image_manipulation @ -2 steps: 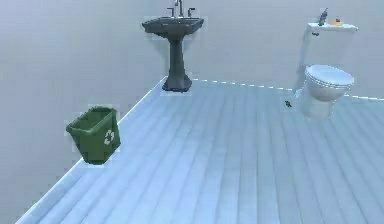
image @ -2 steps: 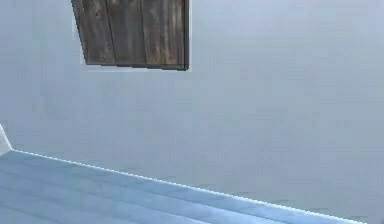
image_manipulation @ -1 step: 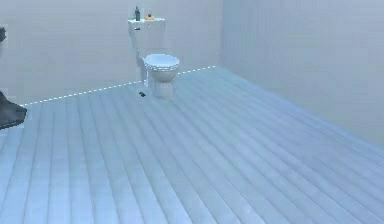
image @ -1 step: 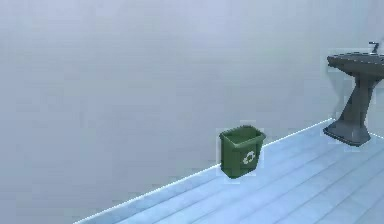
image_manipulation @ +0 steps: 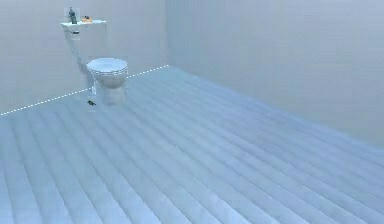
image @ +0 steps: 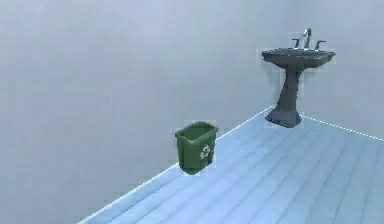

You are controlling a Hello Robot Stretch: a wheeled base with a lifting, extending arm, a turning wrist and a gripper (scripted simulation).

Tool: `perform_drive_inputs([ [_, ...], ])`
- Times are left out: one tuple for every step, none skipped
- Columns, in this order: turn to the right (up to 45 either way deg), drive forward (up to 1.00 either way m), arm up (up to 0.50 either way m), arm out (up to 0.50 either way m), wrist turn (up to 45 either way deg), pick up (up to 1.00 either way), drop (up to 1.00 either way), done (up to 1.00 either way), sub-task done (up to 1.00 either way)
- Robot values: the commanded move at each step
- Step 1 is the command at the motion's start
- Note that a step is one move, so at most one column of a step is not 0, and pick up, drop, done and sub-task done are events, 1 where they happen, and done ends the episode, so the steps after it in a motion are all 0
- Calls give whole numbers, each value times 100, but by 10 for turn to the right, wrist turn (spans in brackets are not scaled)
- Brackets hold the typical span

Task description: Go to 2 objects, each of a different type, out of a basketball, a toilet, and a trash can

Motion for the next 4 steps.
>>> perform_drive_inputs([
  [0, 80, 0, 0, 0, 0, 0, 0, 0],
  [0, 0, 0, 0, 0, 0, 0, 0, 100],
  [450, 0, 0, 0, 0, 0, 0, 0, 0],
  [390, 0, 0, 0, 0, 0, 0, 0, 0],
])
